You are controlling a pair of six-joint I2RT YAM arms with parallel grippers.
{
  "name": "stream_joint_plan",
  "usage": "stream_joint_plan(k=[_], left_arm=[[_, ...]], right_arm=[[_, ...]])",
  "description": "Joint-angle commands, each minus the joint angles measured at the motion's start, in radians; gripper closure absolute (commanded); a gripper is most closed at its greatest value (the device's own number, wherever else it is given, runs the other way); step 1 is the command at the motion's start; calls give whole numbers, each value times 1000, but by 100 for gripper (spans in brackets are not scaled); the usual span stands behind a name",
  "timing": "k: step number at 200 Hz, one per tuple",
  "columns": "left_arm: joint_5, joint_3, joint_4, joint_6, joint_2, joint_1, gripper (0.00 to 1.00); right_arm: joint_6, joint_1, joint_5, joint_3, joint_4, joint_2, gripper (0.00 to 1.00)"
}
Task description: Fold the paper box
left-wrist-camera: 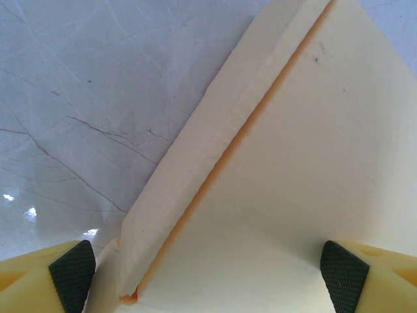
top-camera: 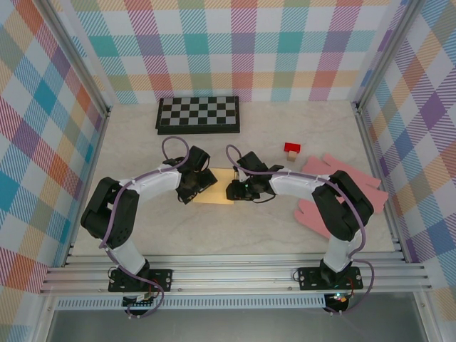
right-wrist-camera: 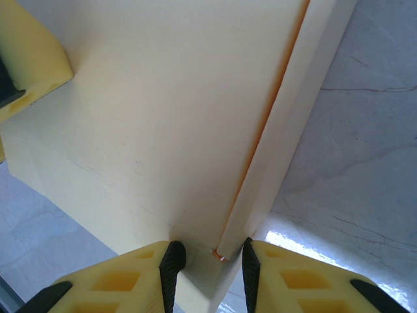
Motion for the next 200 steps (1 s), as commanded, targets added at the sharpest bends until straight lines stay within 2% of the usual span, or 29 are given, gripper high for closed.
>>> stream_joint_plan(k=[1,104,200], left_arm=[[-16,-18,-44,3,51,-9,10],[-24,-25,-38,4,78,-9,11],[-45,-32,-38,9,96,-8,11]], right_arm=[[-33,3,-16,-6,16,39,67],[-74,6,56,-55,47,56,68],[29,4,90,-75,-5,61,68]])
